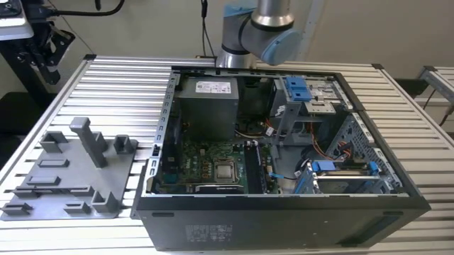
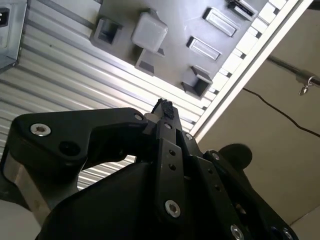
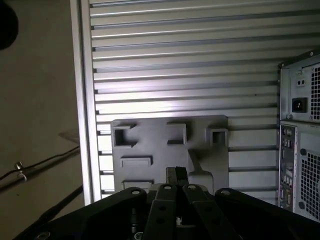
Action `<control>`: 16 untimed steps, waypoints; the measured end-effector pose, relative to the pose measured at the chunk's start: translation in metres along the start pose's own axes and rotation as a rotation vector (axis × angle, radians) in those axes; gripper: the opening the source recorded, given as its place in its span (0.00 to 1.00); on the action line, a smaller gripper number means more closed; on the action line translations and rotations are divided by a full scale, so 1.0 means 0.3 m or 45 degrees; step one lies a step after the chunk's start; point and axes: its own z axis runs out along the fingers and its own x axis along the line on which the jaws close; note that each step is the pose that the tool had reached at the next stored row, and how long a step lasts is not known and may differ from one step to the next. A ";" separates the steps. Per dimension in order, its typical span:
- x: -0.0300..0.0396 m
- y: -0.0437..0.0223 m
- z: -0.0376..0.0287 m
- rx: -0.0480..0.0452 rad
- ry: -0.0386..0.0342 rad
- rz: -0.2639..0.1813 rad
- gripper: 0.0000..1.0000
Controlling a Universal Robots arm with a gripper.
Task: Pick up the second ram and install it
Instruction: 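Reach for the second ram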
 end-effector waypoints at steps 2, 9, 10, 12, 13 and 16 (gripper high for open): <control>0.020 -0.001 0.004 0.000 -0.0070 0.000 0.11; 0.044 -0.003 0.011 0.000 -0.0229 -0.035 0.11; 0.046 -0.003 0.011 0.000 -0.0224 -0.044 0.11; 0.053 -0.003 0.011 0.001 -0.0222 -0.050 0.11; 0.055 -0.004 0.011 0.001 -0.0222 -0.050 0.11; 0.056 -0.004 0.011 0.001 -0.0222 -0.050 0.11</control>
